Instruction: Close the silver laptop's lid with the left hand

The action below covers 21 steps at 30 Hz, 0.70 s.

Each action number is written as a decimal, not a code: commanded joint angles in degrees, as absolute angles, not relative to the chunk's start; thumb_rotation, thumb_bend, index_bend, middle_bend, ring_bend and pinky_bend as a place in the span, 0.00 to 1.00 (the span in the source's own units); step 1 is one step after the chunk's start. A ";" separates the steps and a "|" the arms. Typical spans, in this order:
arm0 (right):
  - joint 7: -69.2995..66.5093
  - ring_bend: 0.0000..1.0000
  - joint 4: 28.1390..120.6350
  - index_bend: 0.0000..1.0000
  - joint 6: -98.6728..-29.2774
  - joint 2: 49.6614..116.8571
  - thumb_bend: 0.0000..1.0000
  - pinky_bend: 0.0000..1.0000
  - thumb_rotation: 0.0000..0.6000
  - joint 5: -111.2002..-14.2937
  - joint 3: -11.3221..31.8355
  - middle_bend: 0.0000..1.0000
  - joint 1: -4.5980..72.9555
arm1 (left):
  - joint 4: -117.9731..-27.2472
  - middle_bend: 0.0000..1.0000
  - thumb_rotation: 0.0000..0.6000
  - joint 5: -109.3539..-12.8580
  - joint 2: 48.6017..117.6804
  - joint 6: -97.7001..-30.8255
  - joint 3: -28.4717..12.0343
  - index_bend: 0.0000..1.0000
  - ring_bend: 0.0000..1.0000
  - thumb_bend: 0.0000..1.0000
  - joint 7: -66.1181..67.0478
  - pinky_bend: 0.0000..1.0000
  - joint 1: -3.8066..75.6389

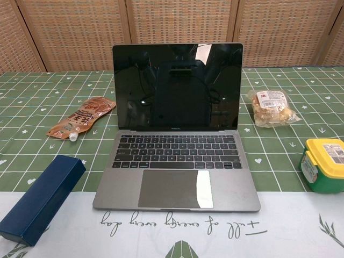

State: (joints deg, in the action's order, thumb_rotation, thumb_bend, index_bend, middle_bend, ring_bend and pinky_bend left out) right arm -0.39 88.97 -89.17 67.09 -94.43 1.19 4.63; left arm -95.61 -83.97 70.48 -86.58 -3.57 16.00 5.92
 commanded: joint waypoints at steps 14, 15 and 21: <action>-0.72 0.00 89.23 0.00 -89.57 66.90 0.10 0.00 1.00 -94.55 1.31 0.00 4.55 | -95.85 0.00 1.00 -84.59 70.50 -85.94 -3.23 0.00 0.00 0.01 15.75 0.00 6.27; -0.87 0.00 89.26 0.00 -89.38 66.85 0.10 0.00 1.00 -94.37 1.32 0.00 4.58 | -95.99 0.00 1.00 -84.60 70.51 -85.65 -3.18 0.00 0.00 0.01 15.69 0.00 6.40; -1.85 0.00 89.48 0.00 -89.40 66.28 0.10 0.00 1.00 -93.73 1.72 0.00 4.60 | -97.57 0.00 1.00 -83.78 70.32 -83.66 -4.09 0.00 0.00 0.12 15.25 0.00 7.84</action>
State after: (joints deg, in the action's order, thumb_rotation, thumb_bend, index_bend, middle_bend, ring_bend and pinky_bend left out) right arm -1.81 89.46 -89.36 66.33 -93.78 1.67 4.60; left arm -97.21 -84.08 70.41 -84.14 -3.76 15.32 7.43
